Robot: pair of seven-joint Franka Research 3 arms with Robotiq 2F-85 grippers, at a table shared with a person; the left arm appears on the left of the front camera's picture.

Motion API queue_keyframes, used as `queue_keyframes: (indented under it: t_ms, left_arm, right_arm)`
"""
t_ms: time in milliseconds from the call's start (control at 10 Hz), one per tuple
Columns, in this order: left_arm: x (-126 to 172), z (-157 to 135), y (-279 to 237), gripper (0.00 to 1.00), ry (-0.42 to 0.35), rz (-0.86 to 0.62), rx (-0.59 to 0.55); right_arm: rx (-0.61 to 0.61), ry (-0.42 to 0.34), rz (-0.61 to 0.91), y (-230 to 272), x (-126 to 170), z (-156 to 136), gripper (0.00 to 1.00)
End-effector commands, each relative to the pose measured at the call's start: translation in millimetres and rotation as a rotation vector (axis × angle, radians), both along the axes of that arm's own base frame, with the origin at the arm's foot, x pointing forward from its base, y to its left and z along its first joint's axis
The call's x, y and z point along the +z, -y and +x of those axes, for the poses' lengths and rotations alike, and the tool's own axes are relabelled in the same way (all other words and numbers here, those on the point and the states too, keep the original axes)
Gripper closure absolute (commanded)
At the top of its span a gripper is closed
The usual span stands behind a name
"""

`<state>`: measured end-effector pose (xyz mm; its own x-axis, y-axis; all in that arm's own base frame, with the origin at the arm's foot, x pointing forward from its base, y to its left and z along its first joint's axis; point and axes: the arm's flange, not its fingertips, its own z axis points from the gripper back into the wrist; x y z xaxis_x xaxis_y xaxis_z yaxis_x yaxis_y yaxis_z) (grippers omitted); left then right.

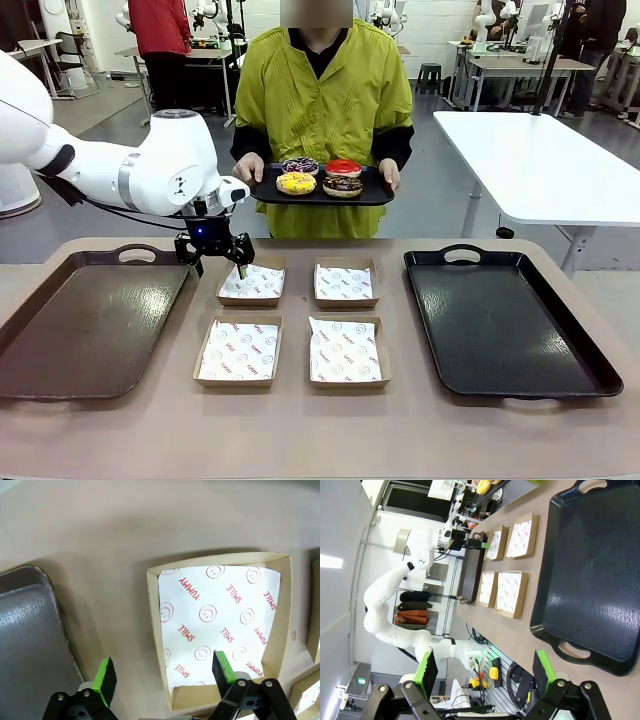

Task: Individually package the donuts and arrange them on the tray.
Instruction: Pick up one Paper togo box.

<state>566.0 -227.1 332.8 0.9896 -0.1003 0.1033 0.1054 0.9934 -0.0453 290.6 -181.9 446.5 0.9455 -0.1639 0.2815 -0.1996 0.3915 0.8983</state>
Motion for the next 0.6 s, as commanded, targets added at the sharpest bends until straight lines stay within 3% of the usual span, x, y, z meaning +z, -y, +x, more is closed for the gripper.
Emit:
queue_keyframes:
  t_ms: [0,200,300,500]
  left_arm:
    - [-0.5,17.1,6.0,0.3,0.028,0.044,0.03]
    - [-2.4,16.6,5.9,0.84,0.029,0.045,0.057]
    - [-1.1,19.3,6.2,1.0,0.027,0.047,0.057]
    - [-2.5,18.9,6.5,1.0,0.022,0.056,0.062]
  right_arm:
    - [-0.006,0.016,0.017,0.3,-0.5,1.8,0.0]
    - [-0.006,0.016,0.017,0.3,-0.5,1.8,0.0]
    - [-0.006,0.016,0.017,0.3,-0.5,1.8,0.0]
    - [-0.006,0.016,0.017,0.3,-0.5,1.8,0.0]
